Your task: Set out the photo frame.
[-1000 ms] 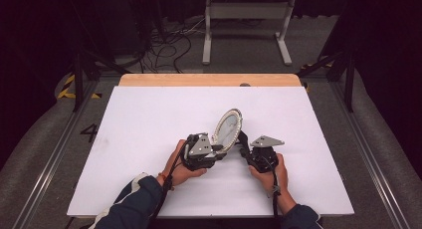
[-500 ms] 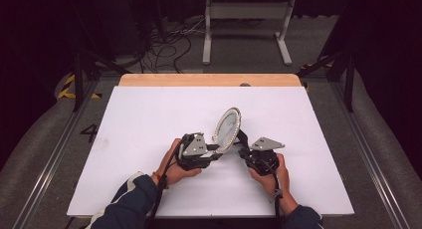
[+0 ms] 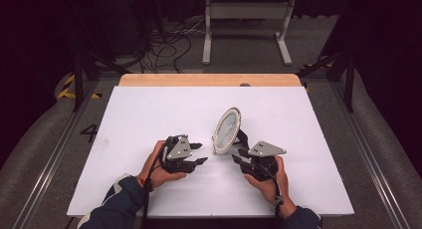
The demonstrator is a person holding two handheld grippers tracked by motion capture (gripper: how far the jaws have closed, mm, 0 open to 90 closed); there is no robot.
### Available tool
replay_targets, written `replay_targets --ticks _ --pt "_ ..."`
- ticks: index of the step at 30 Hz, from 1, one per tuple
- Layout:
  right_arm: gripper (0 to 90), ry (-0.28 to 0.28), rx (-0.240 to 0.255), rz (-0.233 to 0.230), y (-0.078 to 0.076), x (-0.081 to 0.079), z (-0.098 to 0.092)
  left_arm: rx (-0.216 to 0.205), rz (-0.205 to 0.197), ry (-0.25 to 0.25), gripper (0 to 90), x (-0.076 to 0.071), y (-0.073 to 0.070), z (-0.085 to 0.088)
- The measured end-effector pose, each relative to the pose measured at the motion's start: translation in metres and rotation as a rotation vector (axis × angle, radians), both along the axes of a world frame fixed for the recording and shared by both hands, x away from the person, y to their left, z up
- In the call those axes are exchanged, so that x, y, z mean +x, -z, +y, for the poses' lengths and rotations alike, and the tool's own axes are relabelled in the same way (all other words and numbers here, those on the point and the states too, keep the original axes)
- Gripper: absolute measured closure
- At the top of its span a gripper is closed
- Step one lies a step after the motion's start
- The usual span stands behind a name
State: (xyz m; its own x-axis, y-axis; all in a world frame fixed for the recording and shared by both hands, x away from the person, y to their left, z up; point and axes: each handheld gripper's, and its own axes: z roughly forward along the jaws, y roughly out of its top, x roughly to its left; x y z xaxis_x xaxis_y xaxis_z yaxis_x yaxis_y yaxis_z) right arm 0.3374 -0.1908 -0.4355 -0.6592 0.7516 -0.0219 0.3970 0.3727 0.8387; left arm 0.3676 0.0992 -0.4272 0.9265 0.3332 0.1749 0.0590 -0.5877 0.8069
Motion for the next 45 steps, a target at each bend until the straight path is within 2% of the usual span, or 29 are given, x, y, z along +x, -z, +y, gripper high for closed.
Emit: replay_targets --ticks 5,10,14,23,29,35,38,43,45 --pt "59.6 -0.01 0.01 -0.008 -0.001 -0.002 0.004 0.017 -0.022 -0.039 35.4 -0.009 0.004 0.016" --pt "51.6 -0.01 0.026 0.0 -0.002 -0.001 0.011 0.026 0.009 -0.095 26.6 -0.016 0.011 0.036" --pt "49.1 -0.023 0.03 -0.004 -0.002 0.001 0.018 0.035 0.011 -0.139 21.8 -0.024 0.015 0.05" --pt "39.3 -0.023 0.035 -0.001 0.0 0.011 0.03 0.007 0.045 -0.215 11.9 -0.039 0.022 0.071" --pt "36.1 -0.001 0.048 0.017 0.003 0.02 0.036 -0.006 0.049 -0.236 8.7 -0.045 0.023 0.078" --pt "35.0 -0.003 0.077 0.017 0.001 0.025 0.043 0.016 0.049 -0.27 8.6 -0.049 0.026 0.082" --pt "35.4 -0.003 0.094 0.028 0.003 0.029 0.047 0.008 0.046 -0.297 8.0 -0.049 0.026 0.085" --pt "37.6 0.037 0.112 0.038 0.006 0.035 0.051 -0.003 0.045 -0.329 9.1 -0.05 0.026 0.089" --pt "38.8 0.063 0.136 0.047 0.007 0.037 0.052 0.004 0.043 -0.337 9.2 -0.05 0.026 0.089"
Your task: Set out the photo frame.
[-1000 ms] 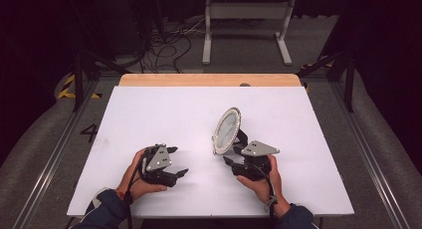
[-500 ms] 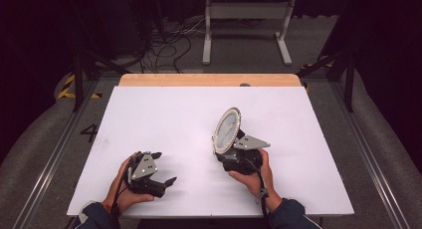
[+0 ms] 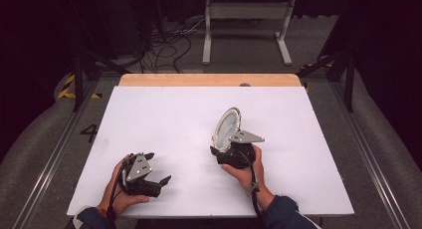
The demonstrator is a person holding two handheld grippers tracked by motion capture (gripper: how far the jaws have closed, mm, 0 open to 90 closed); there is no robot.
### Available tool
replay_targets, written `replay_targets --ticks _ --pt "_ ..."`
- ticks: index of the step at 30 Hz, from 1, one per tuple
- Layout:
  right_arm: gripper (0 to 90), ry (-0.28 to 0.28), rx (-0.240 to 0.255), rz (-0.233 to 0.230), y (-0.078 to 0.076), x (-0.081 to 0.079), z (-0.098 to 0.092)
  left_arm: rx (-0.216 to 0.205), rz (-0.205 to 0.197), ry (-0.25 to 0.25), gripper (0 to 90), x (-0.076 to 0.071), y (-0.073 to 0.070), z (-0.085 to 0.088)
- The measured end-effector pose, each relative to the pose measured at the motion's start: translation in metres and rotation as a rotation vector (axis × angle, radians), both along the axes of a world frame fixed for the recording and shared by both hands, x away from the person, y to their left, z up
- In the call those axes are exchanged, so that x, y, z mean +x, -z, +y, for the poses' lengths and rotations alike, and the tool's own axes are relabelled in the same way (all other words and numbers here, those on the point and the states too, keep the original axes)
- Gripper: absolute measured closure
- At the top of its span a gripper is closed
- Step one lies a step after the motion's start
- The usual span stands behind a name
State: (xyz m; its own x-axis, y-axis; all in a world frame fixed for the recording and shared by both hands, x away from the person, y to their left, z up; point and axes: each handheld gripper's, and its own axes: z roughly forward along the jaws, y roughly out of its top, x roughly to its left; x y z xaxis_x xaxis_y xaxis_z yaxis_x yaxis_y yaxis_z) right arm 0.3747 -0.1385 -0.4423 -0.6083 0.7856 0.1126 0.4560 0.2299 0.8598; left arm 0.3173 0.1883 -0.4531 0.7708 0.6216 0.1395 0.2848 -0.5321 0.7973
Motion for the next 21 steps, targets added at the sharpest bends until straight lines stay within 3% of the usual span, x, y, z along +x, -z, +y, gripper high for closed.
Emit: replay_targets --ticks 3,8,21 --pt "43.9 0.036 0.011 -0.004 0.001 0.002 0.001 -0.001 -0.023 -0.013 9.6 0.0 -0.001 0.0" --pt "54.9 0.053 0.011 0.003 0.002 0.004 -0.002 -0.002 -0.026 -0.02 9.9 0.001 -0.002 0.002" --pt "62.6 -0.001 0.002 0.031 0.002 0.005 -0.01 -0.002 -0.028 -0.018 10.6 0.006 -0.002 -0.001"
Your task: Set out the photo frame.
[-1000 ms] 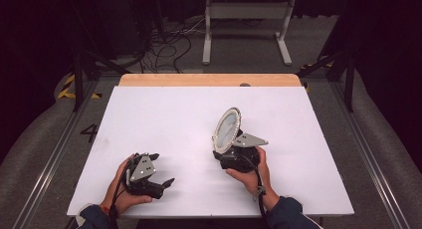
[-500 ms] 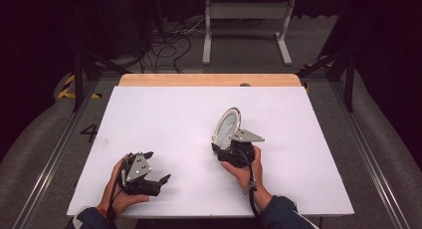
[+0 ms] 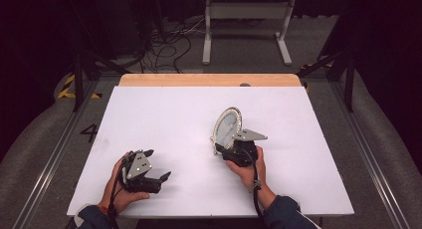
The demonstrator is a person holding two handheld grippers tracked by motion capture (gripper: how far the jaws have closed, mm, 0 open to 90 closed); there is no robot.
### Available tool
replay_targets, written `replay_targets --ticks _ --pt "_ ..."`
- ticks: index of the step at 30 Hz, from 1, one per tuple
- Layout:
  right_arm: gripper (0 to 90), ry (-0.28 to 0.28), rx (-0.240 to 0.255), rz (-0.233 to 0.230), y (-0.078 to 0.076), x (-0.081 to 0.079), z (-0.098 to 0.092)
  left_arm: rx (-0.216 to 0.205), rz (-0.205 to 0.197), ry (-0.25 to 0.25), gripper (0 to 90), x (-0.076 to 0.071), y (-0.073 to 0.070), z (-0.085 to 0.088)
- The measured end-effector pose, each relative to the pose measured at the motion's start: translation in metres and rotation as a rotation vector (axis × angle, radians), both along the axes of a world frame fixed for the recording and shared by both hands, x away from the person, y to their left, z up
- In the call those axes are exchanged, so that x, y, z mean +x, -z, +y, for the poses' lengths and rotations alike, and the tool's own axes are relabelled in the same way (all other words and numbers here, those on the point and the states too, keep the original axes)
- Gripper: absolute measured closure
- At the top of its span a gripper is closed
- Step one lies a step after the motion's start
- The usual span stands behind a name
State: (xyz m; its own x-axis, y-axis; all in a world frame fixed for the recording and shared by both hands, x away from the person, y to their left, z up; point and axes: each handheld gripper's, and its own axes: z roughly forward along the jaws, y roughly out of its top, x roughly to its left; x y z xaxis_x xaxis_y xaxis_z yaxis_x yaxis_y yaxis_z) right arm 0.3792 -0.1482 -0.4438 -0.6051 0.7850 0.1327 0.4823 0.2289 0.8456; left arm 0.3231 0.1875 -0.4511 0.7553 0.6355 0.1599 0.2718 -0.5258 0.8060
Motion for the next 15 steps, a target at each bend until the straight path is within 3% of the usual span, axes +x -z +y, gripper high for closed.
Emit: replay_targets --ticks 8,15 --pt "65.6 -0.023 -0.004 0.016 -0.001 -0.003 -0.006 -0.006 0.0 0.016 10.6 0.003 -0.001 -0.003" --pt "71.3 -0.061 0.003 0.038 -0.003 -0.011 -0.016 -0.002 0.012 0.059 10.5 0.01 0.0 -0.014"
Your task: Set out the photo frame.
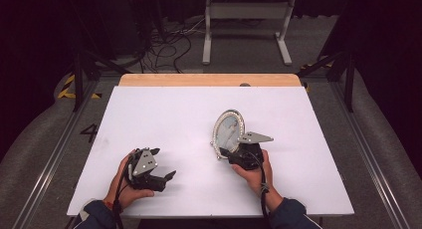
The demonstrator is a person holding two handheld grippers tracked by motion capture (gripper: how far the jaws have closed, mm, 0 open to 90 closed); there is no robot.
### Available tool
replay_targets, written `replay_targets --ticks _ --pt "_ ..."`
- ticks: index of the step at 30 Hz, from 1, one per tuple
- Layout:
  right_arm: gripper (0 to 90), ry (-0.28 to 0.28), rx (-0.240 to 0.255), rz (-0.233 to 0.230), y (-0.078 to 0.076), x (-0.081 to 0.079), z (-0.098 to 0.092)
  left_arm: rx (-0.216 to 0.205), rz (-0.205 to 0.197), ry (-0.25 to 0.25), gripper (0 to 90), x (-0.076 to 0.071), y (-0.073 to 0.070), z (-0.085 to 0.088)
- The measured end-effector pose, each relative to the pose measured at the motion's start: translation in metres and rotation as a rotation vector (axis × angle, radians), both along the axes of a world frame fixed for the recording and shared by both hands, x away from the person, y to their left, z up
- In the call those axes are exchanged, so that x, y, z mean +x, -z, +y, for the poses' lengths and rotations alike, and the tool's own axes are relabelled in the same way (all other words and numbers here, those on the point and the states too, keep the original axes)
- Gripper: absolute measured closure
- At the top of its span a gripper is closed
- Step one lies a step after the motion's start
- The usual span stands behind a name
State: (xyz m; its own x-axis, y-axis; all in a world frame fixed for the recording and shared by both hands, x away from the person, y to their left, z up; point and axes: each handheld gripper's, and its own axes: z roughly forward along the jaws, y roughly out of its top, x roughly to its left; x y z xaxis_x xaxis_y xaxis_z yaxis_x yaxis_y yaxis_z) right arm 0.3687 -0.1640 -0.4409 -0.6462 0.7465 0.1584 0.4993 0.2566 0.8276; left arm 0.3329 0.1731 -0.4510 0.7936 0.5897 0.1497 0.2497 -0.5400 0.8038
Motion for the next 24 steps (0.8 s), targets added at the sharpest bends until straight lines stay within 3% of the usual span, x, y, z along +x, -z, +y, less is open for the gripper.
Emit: replay_targets --ticks 13,16,24 --pt "75.1 -0.031 0.003 0.014 -0.001 -0.013 -0.014 0.001 0.015 0.069 10.4 0.014 0.001 -0.021" --pt "66.4 -0.014 -0.007 0.0 -0.002 -0.017 -0.016 -0.019 0.024 0.084 10.4 0.024 -0.001 -0.029" --pt "63.6 0.015 -0.023 -0.062 -0.01 -0.032 -0.023 -0.117 0.06 0.143 11.6 0.057 -0.012 -0.052"
